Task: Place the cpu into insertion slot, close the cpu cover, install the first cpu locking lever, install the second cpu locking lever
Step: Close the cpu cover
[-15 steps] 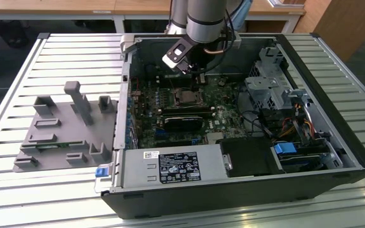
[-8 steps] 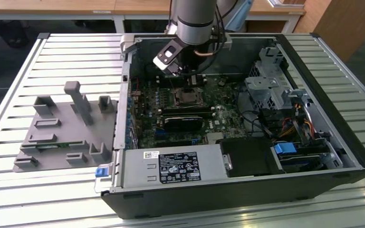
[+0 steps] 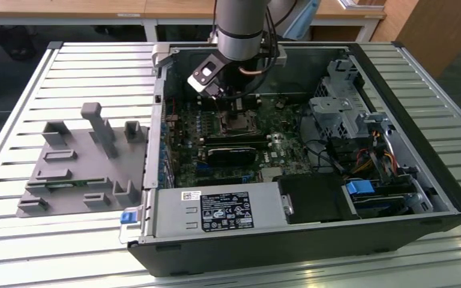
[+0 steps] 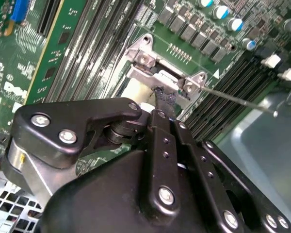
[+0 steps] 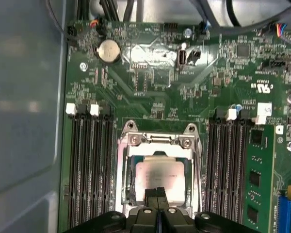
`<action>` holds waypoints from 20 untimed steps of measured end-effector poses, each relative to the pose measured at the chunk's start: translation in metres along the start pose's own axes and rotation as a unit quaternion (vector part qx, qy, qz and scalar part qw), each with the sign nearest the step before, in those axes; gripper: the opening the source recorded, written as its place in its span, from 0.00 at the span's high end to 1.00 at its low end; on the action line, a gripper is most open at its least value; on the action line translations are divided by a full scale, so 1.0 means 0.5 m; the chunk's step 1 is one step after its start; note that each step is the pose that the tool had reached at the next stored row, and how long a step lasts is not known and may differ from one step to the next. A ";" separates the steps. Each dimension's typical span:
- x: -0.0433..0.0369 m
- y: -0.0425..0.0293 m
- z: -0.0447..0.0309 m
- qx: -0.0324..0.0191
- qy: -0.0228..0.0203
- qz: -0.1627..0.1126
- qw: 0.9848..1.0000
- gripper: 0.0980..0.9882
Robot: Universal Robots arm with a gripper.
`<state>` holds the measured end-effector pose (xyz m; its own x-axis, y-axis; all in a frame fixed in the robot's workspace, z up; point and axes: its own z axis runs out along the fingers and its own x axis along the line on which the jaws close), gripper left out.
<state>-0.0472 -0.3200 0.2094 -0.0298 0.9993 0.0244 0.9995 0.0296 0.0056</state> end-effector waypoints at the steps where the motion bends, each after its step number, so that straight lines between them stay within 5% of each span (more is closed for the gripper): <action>1: 0.000 -0.002 0.002 0.000 0.000 0.000 1.000 0.99; 14: 0.000 -0.007 0.018 0.000 0.000 0.000 1.000 0.99; 20: 0.000 0.002 0.018 0.000 0.000 0.000 1.000 0.99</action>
<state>-0.0460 -0.3200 0.2003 -0.0297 0.9993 0.0247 0.9995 0.0296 0.0055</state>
